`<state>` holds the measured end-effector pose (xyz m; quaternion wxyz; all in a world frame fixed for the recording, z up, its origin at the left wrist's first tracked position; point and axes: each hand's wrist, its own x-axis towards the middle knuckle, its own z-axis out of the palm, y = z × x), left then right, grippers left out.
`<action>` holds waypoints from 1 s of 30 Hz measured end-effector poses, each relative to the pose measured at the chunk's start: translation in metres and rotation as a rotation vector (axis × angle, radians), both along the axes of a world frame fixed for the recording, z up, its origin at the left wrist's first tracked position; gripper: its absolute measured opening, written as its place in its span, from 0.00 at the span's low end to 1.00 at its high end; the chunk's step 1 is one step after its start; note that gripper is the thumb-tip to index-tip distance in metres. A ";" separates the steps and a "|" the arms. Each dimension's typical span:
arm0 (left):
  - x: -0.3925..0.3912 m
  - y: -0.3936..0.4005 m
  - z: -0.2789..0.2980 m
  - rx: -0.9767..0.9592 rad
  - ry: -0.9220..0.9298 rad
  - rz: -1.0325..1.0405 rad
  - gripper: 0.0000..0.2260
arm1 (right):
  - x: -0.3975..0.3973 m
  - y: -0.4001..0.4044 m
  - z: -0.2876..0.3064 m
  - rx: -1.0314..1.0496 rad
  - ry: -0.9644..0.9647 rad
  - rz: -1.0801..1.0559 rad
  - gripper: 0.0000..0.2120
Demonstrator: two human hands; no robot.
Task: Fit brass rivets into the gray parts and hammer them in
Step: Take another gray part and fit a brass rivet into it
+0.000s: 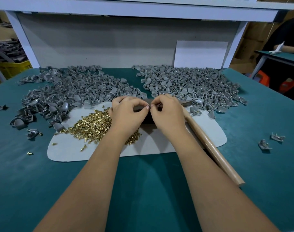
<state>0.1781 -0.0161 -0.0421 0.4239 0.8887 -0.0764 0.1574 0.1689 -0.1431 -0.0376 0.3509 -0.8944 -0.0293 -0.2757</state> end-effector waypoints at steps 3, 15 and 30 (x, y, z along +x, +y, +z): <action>0.001 0.000 -0.001 0.008 0.007 0.002 0.09 | 0.001 -0.001 0.000 0.025 0.018 -0.009 0.03; 0.003 -0.005 -0.004 0.016 0.009 0.061 0.07 | -0.001 0.006 0.010 -0.167 0.068 -0.067 0.08; 0.000 -0.003 -0.001 0.002 0.017 0.056 0.08 | 0.000 0.002 -0.004 -0.044 -0.048 -0.006 0.04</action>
